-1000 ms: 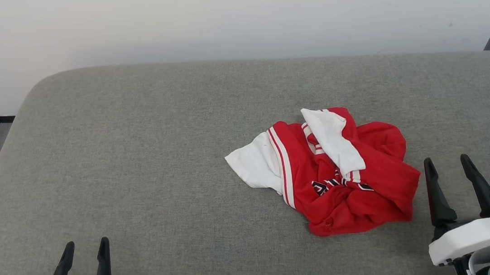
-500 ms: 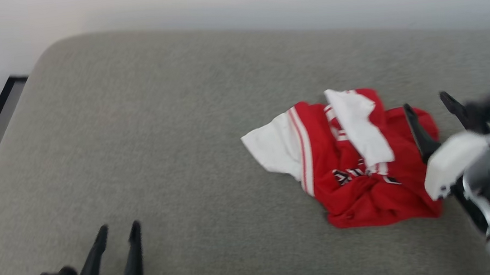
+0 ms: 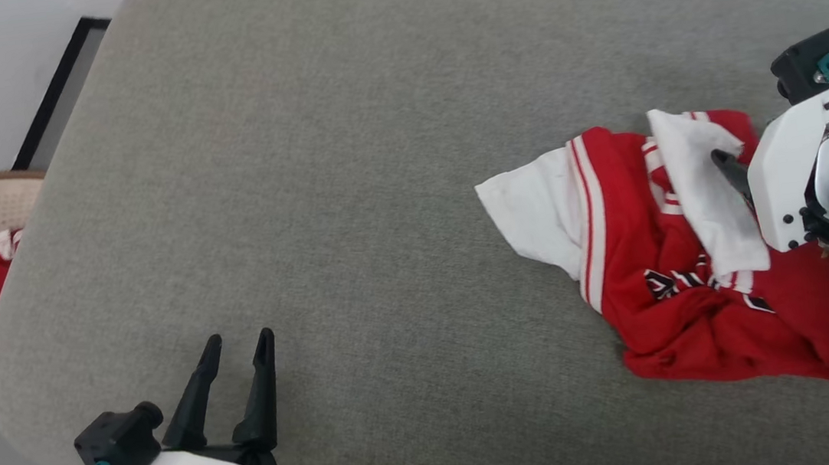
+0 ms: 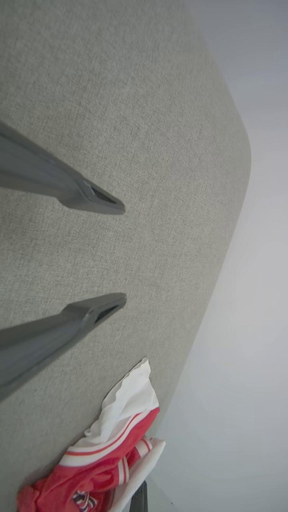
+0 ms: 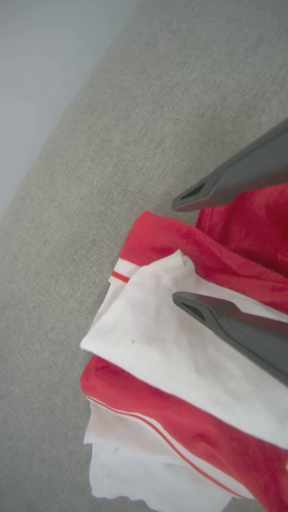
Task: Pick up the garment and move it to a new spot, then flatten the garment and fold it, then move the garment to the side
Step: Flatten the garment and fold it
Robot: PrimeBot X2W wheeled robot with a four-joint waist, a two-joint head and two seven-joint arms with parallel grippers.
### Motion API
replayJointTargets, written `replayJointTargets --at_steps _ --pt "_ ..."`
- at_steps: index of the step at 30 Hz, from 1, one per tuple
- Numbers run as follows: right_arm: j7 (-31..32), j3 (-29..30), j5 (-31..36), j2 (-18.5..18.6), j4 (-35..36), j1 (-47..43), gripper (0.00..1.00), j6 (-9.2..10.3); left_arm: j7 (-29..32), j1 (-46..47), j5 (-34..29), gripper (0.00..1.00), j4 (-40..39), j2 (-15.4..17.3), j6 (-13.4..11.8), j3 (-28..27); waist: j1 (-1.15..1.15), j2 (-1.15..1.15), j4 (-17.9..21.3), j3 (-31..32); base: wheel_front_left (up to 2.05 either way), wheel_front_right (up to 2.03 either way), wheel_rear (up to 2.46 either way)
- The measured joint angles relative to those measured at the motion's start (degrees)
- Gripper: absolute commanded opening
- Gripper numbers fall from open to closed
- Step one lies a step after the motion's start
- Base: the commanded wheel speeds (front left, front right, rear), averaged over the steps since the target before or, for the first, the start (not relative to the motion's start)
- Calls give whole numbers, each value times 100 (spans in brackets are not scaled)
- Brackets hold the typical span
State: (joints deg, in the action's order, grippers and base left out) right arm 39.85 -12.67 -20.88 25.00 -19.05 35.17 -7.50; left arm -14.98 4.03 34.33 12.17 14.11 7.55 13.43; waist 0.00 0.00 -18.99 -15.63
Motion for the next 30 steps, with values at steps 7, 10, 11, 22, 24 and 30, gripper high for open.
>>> replayJointTargets --at_steps 7,10,11,22,24,30 --pt "371 -260 -229 127 75 40 100 0 0 66 48 100 15 -67 0 33 0 0 -83 -131 0 0 0" --pt "458 -370 -287 168 107 40 100 1 0 155 58 100 24 -75 0 59 0 0 -79 -177 0 0 0" --pt "458 -370 -287 168 107 40 95 1 0 155 58 100 24 -75 0 59 0 0 -79 -177 0 0 0" --pt "291 -669 -332 220 245 159 18 0 0 279 127 100 88 -51 0 196 0 0 -4 -216 0 0 0" --pt "242 -732 -335 215 245 188 3 0 0 287 144 100 96 -49 0 218 0 0 7 -209 0 0 0" --pt "56 -716 -349 164 134 289 0 0 0 290 160 100 105 -3 0 203 0 0 70 -203 0 0 0"
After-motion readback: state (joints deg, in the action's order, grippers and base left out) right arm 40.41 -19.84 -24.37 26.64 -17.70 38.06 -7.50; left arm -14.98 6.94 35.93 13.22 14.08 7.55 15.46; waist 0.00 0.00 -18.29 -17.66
